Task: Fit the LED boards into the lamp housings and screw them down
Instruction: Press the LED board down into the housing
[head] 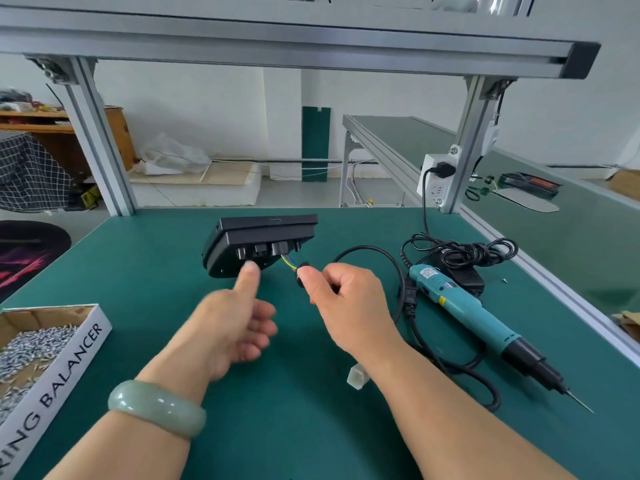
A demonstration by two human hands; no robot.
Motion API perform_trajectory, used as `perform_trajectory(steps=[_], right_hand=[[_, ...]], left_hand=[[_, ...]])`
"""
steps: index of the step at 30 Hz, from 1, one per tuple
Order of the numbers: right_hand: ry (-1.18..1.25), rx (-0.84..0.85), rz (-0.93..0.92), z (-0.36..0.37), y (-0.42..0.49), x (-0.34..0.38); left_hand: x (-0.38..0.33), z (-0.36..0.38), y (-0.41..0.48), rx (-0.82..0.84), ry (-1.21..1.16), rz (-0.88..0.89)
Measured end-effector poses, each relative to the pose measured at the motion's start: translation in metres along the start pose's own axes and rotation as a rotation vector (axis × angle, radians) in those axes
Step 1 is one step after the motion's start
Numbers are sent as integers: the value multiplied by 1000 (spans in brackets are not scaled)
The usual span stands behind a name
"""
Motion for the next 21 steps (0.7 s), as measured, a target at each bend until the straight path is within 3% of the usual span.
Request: perform_trajectory(steps=[3,5,10,14,18,21], right_hand=[[-127,19,-64,4,-2,4],[-240,85,-147,7,-5,8],[-291,153,-222,14,-7,16],[-275,148,-208,22,-7,16],[-363,79,-252,25,-11,16],[-405,51,-252,28,-12,19]], left_hand=[[-3,32,-11,378,-254,41],[-9,39,-16,453,-469,144],[-15,33,-12,89,-456,348],[-8,32,-10,-51,-487,216],[-7,25,-5,-145,-372,247],[-3,23,-3,-220,-356,165]])
Point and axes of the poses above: each hand's wrist, its own y-axis towards the middle knuckle, its own z-axis out of the palm, x = y × z, the point moved 4 cm from there along y, towards the middle knuckle, and after that the axes turned 12 degrees about z, right-handed, at the moved point
